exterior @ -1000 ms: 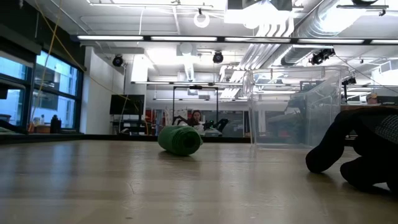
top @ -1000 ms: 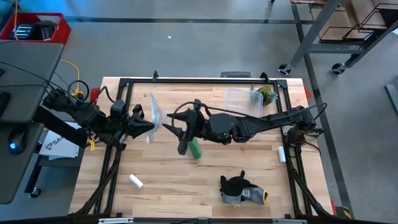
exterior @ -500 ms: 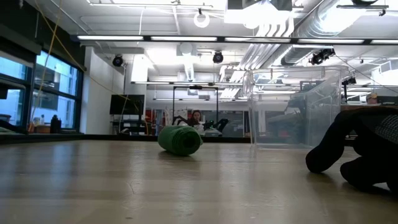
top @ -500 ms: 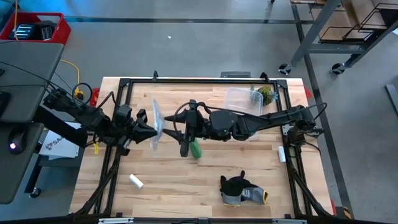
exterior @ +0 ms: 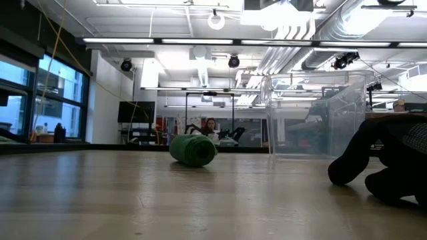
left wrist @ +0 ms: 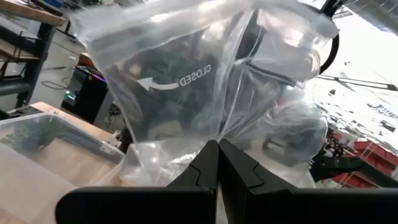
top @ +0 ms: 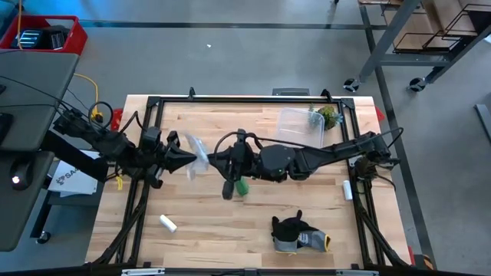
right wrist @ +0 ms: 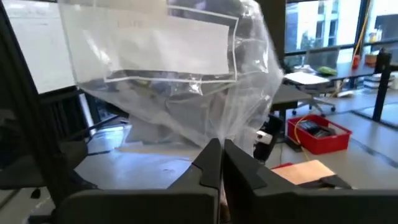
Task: Roll bandage
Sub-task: Open the transparent zip bag
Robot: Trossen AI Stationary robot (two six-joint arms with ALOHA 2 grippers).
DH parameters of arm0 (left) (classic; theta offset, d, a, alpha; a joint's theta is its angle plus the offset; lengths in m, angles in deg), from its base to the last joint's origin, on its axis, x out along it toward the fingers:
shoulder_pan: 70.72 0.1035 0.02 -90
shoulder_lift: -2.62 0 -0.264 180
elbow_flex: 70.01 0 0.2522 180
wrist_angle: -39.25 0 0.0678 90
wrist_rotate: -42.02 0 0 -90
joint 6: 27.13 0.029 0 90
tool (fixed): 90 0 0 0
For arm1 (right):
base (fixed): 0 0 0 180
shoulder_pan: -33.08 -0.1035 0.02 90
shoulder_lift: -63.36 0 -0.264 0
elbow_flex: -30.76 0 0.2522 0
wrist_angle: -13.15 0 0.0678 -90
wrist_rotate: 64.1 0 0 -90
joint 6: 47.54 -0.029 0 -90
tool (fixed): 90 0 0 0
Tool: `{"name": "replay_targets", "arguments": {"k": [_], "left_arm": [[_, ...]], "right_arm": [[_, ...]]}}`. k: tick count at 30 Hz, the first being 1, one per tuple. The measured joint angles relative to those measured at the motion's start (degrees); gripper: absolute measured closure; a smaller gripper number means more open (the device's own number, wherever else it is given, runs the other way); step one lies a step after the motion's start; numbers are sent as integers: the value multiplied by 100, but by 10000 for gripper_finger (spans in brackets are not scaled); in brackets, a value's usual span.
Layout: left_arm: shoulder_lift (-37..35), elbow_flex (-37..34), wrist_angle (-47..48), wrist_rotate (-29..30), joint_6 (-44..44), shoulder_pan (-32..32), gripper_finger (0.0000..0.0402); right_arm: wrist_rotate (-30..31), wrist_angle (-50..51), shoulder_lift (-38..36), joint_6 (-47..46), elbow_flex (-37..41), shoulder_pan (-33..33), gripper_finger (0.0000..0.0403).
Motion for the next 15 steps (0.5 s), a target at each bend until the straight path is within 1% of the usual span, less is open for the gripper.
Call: {"name": "replay_targets", "arguments": {"k": [5, 9, 13, 15], "left_arm": [[-224, 0, 282, 55, -22, -13, 401], [-321, 0, 482, 34, -208, -15, 401], [-414, 0, 949, 11, -313, -91, 401], [-459, 0, 1177, 110, -354, -145, 401]], "right_arm": [[-27, 102, 0, -387, 0, -86, 403], [-48, 108, -22, -412, 0, -117, 403], [-92, 180, -84, -540, 0, -179, 403], [-105, 227, -137, -541, 0, -200, 403]]}}
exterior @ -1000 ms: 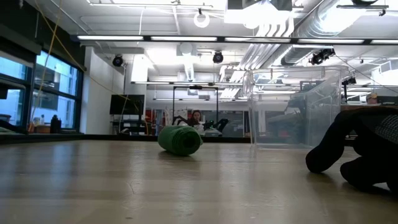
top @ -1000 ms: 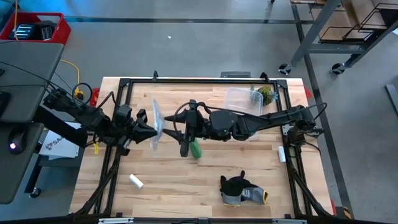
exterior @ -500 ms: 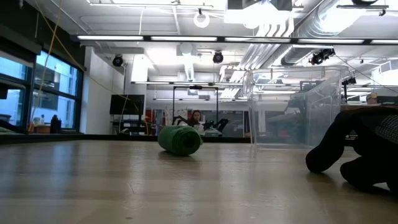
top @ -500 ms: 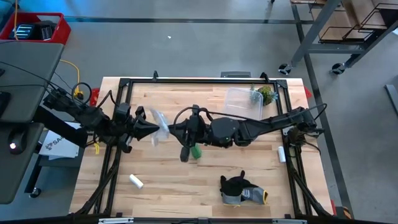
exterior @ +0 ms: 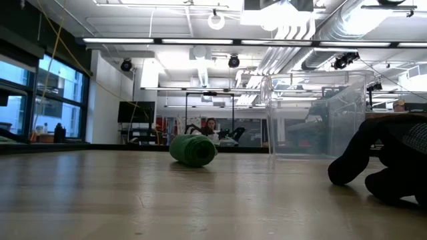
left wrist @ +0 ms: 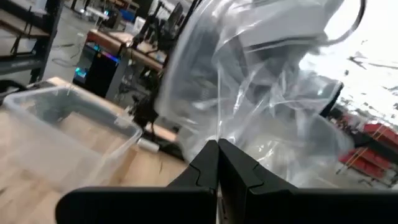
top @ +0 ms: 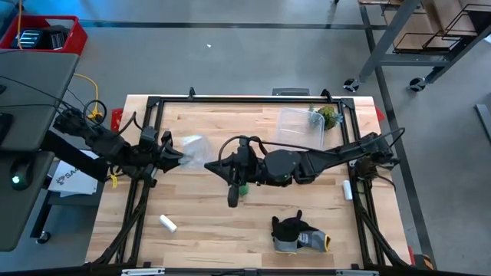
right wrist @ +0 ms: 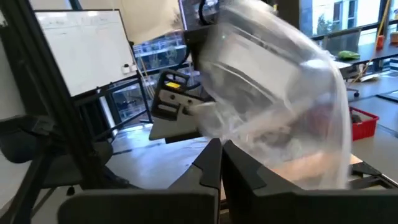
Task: Roll bandage
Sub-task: Open the transparent zip bag
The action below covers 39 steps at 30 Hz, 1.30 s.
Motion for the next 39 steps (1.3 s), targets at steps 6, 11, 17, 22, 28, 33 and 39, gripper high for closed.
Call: {"name": "replay_targets", "arguments": {"k": [6, 11, 17, 22, 28, 33, 39], "left_arm": [[-165, 0, 365, 403, -17, -142, 401], [-333, -2, 658, 968, 45, -221, 401], [-381, -2, 718, 903, 205, -250, 401], [-161, 0, 904, 459, 711, -370, 401], [282, 569, 2173, 453, 1460, -565, 401], [545, 1519, 3033, 693, 2249, -660, 401], [983, 2468, 3730, 793, 2947, -785, 401]], "right_arm": [[15, 521, -135, -332, -2, -70, 403], [-34, 1300, -140, -870, -2, -220, 403], [492, 1581, -140, -1017, -2, -324, 403], [582, 1185, -174, -1238, -2, -69, 402], [-285, 998, -360, -2015, -2, 212, 349], [-374, 1185, -516, -2204, -4, 212, 272], [-388, 1231, -483, -2525, -4, 388, 223]]}}
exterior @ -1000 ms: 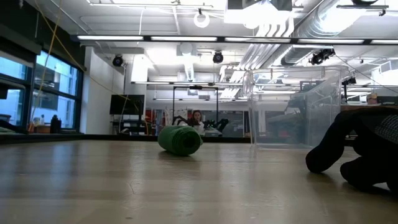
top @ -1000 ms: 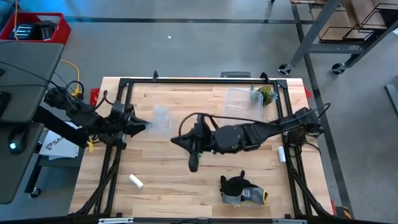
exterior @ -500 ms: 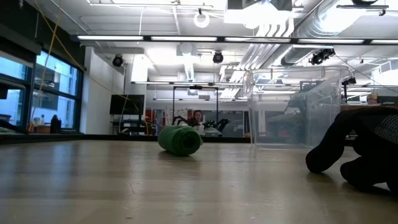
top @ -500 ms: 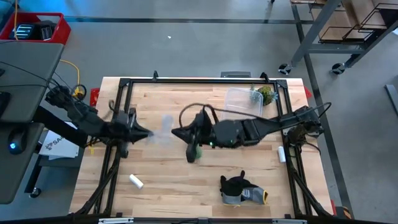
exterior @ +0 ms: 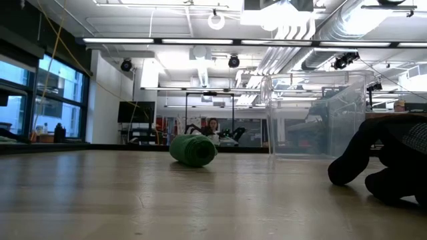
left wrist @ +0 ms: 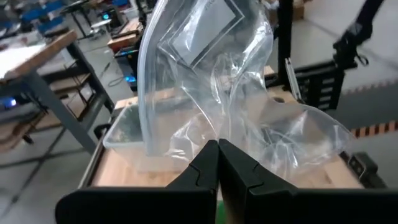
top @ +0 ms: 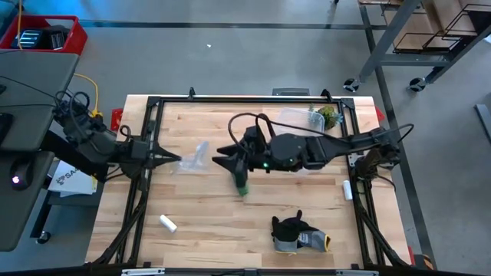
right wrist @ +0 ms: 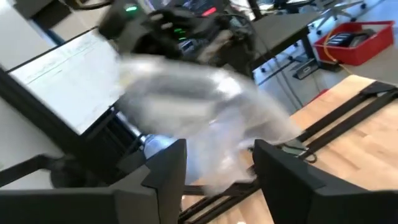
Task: Roll bandage
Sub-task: Open the transparent zip bag
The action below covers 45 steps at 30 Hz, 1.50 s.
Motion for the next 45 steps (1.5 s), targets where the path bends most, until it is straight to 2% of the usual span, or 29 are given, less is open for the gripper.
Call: {"name": "replay_targets", "arguments": {"k": [4, 9, 15, 21, 27, 31, 34, 35, 37, 38, 41, 45], "left_arm": [[323, 304, 106, -40, 343, -34, 401], [511, 472, 96, 169, 513, -32, 401], [514, 489, 50, 284, 408, -32, 401], [666, 489, -198, 186, 570, -14, 401], [808, 483, -213, 138, 716, 16, 401], [833, 483, -223, 141, 712, 112, 401], [826, 483, -310, 143, 712, 145, 401], [825, 483, -357, 144, 712, 145, 401], [825, 485, -411, 141, 711, 145, 401], [825, 485, -394, 139, 688, 145, 402], [825, 483, -400, 182, 310, 145, 398], [816, 485, -372, 423, -338, 145, 375]], "right_arm": [[-145, -26, 8, 4, 0, 169, 220], [-880, -22, 10, -136, 0, 202, 220], [-425, -186, 10, 225, 0, 135, 220], [-476, -163, 62, 262, 0, 212, 220], [-941, -507, 187, 260, 0, 241, 220], [-954, -506, 202, 310, 0, 245, 224], [-925, -534, 202, 452, 0, 245, 256], [-927, -576, 203, 503, 0, 245, 281], [-951, -638, 202, 517, 0, 245, 356], [-963, -652, 202, 520, 0, 244, 378], [-893, -666, 203, 517, 0, 243, 397], [-833, -698, 202, 520, 0, 232, 402]]}}
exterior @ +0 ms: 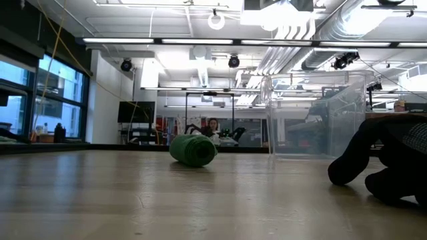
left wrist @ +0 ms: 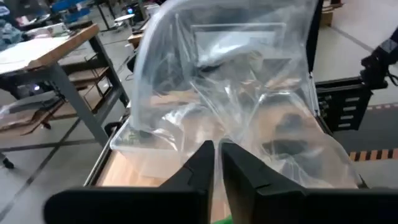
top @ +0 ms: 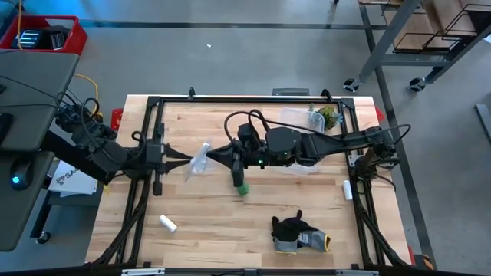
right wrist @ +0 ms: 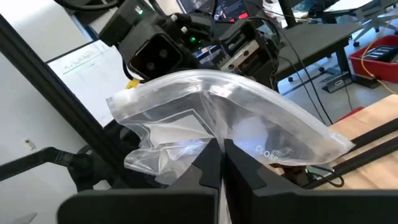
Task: Roll bandage
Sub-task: Open the transparent zip bag
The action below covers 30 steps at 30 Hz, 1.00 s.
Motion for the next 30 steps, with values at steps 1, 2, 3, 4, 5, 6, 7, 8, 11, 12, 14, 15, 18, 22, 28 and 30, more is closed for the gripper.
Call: {"name": "replay_targets", "arguments": {"k": [1, 2, 3, 4, 5, 6, 7, 8, 11, 12, 14, 15, 18, 22, 28, 30], "left_arm": [[-10, 0, -4, -1, -61, 0, 366], [-27, 0, -10, -5, -152, 0, 354], [-51, 0, -11, -35, -257, 0, 342], [-82, -1, -10, -109, -387, 0, 328], [-119, 0, -1, -185, -524, 0, 313], [-157, 0, 28, -263, -686, -6, 298], [-197, 0, 76, -365, -850, -14, 283], [-249, 0, 140, -473, -1011, -22, 268], [-419, 0, 375, -596, -1496, -66, 227], [-492, 0, 416, -601, -1623, -81, 217], [-654, 0, 419, -572, -1747, -110, 199], [-733, 0, 366, -490, -1772, -121, 192], [-898, -27, -179, -312, -1811, -102, 182], [-794, -175, -550, -650, -1727, 157, 181], [-357, -212, -1050, -730, -1269, 339, 181], [-290, -197, -1301, -725, -1025, 336, 181]], "right_arm": [[0, 6, 0, 2, 0, 0, 402], [0, 20, 0, 1, 0, 0, 402], [-1, 21, 0, 2, 0, 0, 402], [0, 21, 0, 26, 0, -1, 402], [0, 19, 0, 61, 0, 0, 403], [0, 19, 0, 90, 0, 0, 403], [0, 21, -7, 98, 0, 7, 403], [-4, 24, -9, 100, 0, 17, 403], [-14, 21, -28, 194, 0, 47, 403], [-22, 21, -39, 255, 0, 50, 403], [-87, 21, -48, 398, 0, 59, 403], [-200, 21, -48, 506, 0, 76, 403], [-545, 41, -48, 1006, 0, 77, 403], [-660, 79, -13, 1989, 0, 74, 403], [-1011, -81, -4, 3044, 2, 74, 403], [-1374, -112, -4, 3083, 2, 74, 403]]}}
